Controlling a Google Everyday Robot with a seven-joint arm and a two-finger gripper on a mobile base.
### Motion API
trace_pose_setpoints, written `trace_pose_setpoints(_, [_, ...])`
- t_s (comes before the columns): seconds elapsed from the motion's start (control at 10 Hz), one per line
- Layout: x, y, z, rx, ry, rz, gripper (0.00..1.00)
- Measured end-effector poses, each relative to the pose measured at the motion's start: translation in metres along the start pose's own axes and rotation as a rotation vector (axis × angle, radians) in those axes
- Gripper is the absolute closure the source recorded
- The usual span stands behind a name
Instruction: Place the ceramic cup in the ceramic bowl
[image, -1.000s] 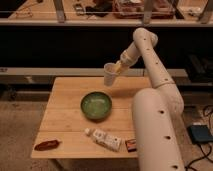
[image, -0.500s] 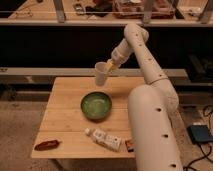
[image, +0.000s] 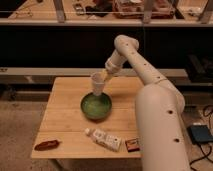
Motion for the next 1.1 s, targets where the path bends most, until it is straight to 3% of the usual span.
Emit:
trace_pose_setpoints(0.3, [-0.017,-0.026,0.016,0.018,0.037,-0.046,0.48])
trace_pose_setpoints(0.5, [-0.034,-0.035,0.029,0.016,0.044,-0.091,0.36])
trace_pose_setpoints(0.8, [-0.070,-0.038,0.046,0.022,-0.012,-0.117,0.36])
trace_pose_setpoints(1.1, [-0.076,-0.032,0.050,0.032,-0.025,-0.060,0.36])
